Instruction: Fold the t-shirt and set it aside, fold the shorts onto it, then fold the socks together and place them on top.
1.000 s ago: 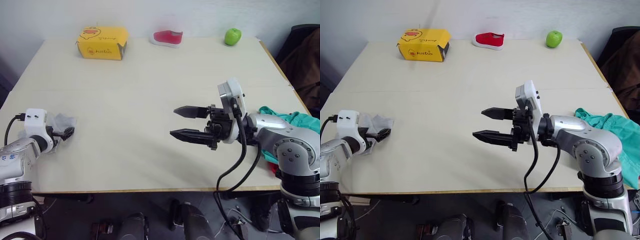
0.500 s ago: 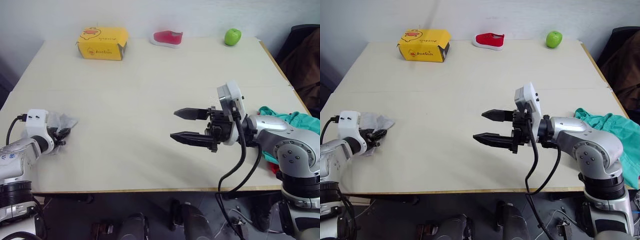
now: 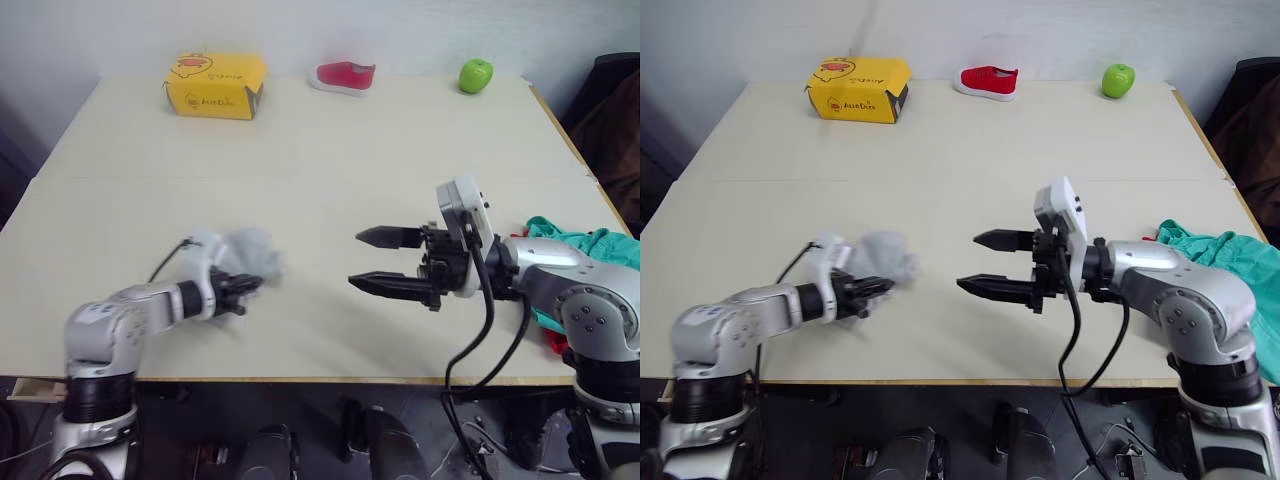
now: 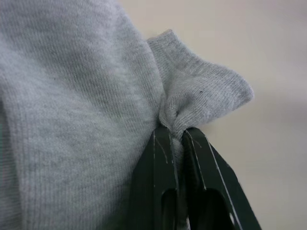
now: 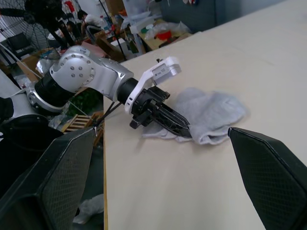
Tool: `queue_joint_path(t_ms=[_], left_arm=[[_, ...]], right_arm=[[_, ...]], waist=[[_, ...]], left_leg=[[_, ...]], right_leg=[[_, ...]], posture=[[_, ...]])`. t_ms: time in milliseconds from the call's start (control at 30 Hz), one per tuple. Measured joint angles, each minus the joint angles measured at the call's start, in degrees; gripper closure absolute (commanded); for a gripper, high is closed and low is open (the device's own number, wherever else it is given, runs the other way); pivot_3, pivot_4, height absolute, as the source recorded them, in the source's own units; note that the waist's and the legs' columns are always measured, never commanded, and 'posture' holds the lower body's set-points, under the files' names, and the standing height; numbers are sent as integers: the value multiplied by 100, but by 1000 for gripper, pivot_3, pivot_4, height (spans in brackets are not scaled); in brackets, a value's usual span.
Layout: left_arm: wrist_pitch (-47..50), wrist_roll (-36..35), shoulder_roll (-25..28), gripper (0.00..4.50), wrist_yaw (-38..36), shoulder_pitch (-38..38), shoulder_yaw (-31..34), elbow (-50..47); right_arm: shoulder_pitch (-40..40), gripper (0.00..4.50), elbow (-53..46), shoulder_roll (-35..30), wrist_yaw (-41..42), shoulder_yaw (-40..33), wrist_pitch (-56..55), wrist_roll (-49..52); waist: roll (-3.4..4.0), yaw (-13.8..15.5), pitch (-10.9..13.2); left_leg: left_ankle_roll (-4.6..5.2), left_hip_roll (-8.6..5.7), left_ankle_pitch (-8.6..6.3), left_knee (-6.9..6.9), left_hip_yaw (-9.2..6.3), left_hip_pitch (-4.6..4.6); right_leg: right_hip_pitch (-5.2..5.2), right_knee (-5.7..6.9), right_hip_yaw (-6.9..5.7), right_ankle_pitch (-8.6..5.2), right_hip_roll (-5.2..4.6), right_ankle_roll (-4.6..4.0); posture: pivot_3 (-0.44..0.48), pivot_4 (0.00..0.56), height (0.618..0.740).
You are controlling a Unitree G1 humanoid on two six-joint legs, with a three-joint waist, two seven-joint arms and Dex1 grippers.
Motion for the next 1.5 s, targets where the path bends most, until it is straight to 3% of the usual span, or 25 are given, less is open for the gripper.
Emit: queue_joint_path(t_ms=[133,233,467,700,800,900,1033,1233,1500], left_arm=[[138,27,-483,4495,69,-608,-994,98],[-86,253,-561,4495,66,-811,-1582,271],[-162,96,-454,2336,-370,-941,-1701,392],[-80,-329,359,143,-1228,-1341,-1295,480],[-827,-179,861,143,-1986,-1796,-1384,1056],[-1951,438,1037,143,-2587,-2466,-1702,2117],[-3793,1472,520,143,-3317,-3259,-2470,3976],[-5565,2403,-267,143,-3811,-3991,-2870,6047],[-6432,2976,-678,143,-3915,-4359,-2759,7439]], right_arm=[[309,0,-114,-176,57,14,-14,-159],[492,0,-244,-206,16,-1,-15,-205],[903,0,-452,-317,-335,-39,-11,-388],[1208,0,-563,-361,-744,-298,296,-189],[1329,0,-705,-342,-1118,-362,802,303],[1392,0,-764,-316,-1612,-459,1313,1147],[1408,0,-482,-142,-2775,-238,1790,2564],[1126,0,426,462,-4383,426,1744,3469],[465,0,1376,1506,-5607,1027,1581,3814]], waist=[[-1,-14,0],[-1,-98,0],[-1,-88,0],[-1,-94,0],[-2,-88,1],[-2,-60,0],[-4,-46,0],[-17,-125,1],[-17,-171,1]], left_leg=[[-1,0,1,0,1,0],[-8,2,4,-6,4,-1],[-9,2,7,0,0,3],[-9,3,8,-1,-3,1],[-9,2,8,3,-3,-1],[-7,-1,9,2,-4,-2],[-1,-4,12,2,-4,-16],[-1,0,12,-3,2,-20],[4,4,12,1,-2,-22]], right_leg=[[0,0,1,0,5,1],[2,1,7,0,9,0],[2,3,10,0,7,-1],[-3,3,8,-1,8,-1],[-3,1,6,-1,8,-2],[2,-4,5,-1,7,-1],[-3,-13,-4,4,8,5],[-6,-11,-8,5,12,4],[-12,-10,-10,5,6,4]], posture=[[0,150,740],[0,150,740],[0,150,740],[0,150,740],[0,150,740],[0,150,740],[0,150,740],[0,150,740],[0,150,740]])
